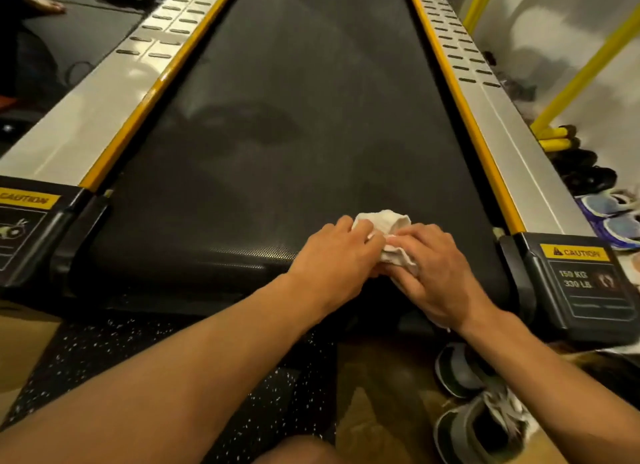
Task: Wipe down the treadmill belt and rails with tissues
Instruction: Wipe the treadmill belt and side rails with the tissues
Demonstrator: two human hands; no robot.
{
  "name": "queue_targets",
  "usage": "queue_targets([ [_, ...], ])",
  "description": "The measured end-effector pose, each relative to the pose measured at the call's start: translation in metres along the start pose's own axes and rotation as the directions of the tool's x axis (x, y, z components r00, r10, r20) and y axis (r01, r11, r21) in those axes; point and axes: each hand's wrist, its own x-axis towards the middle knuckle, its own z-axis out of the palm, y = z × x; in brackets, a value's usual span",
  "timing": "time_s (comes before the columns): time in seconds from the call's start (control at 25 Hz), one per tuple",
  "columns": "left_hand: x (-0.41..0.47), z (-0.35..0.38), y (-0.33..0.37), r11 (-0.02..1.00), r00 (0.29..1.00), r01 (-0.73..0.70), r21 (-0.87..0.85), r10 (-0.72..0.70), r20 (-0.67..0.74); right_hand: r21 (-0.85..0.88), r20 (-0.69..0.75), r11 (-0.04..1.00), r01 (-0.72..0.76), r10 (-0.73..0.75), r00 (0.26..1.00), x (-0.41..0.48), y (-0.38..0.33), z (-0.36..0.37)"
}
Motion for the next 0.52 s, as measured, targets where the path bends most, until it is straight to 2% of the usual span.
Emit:
queue_targets([
  [0.08, 0.026, 0.002, 0.013, 0.999, 1.000, -0.006, 0.032, 0.006, 0.005, -0.029, 0.038, 0.998, -0.051, 0.052, 0.998, 0.006, 0.034, -0.013],
  [0.16, 0.051, 0.001, 0.025, 0.998, 0.998, 0.055, 0.038, -0.055, 0.006, 0.006, 0.006, 0.972, -0.235, 0.235, 0.972, 0.009, 0.036, -0.005],
  [0.24, 0.062, 0.006, 0.031, 0.999, 1.000, 0.016, 0.038, -0.016, -0.003, 0.028, -0.068, 0.913, -0.407, 0.408, 0.910, -0.002, 0.022, 0.002],
  [0.32, 0.059, 0.010, 0.037, 0.993, 0.993, -0.115, 0.016, 0.114, 0.015, 0.024, -0.083, 0.910, -0.413, 0.414, 0.907, -0.029, 0.018, -0.002],
  [0.4, 0.054, 0.016, 0.049, 0.980, 0.980, -0.197, 0.034, 0.196, 0.026, -0.061, -0.056, 0.932, -0.358, 0.355, 0.933, -0.046, 0.032, -0.015],
  [0.44, 0.059, 0.018, 0.055, 0.981, 0.982, -0.188, 0.041, 0.187, 0.035, -0.109, -0.042, 0.929, -0.354, 0.351, 0.935, -0.043, 0.044, -0.022],
  [0.52, 0.078, 0.023, 0.059, 0.996, 0.995, -0.083, 0.030, 0.081, 0.052, -0.168, -0.026, 0.907, -0.387, 0.388, 0.921, -0.022, 0.062, -0.023],
])
